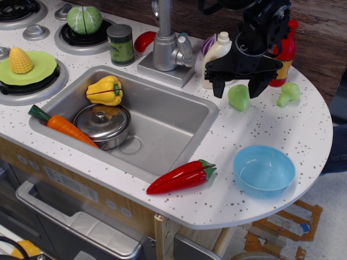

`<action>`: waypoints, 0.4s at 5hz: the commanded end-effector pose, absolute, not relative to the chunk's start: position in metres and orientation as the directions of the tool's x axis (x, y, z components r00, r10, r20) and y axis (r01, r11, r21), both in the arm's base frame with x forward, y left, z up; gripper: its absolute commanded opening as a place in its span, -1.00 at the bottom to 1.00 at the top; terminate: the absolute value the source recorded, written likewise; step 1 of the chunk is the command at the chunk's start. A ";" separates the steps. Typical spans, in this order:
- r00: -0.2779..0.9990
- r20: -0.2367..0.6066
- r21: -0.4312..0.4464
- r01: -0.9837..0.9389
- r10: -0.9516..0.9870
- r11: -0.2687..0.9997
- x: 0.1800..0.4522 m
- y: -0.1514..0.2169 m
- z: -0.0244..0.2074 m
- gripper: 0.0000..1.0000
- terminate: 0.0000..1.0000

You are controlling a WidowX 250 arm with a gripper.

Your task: Put pear in bowl

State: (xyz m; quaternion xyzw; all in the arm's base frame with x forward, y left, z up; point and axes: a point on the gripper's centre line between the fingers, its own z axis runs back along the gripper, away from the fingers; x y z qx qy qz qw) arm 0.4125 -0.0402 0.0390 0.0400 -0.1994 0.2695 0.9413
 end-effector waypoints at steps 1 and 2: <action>0.765 0.446 -0.078 -0.485 0.465 0.871 0.427 -0.044 0.055 1.00 -1.00; 0.757 0.462 -0.093 -0.476 0.462 0.874 0.429 -0.039 0.041 1.00 -1.00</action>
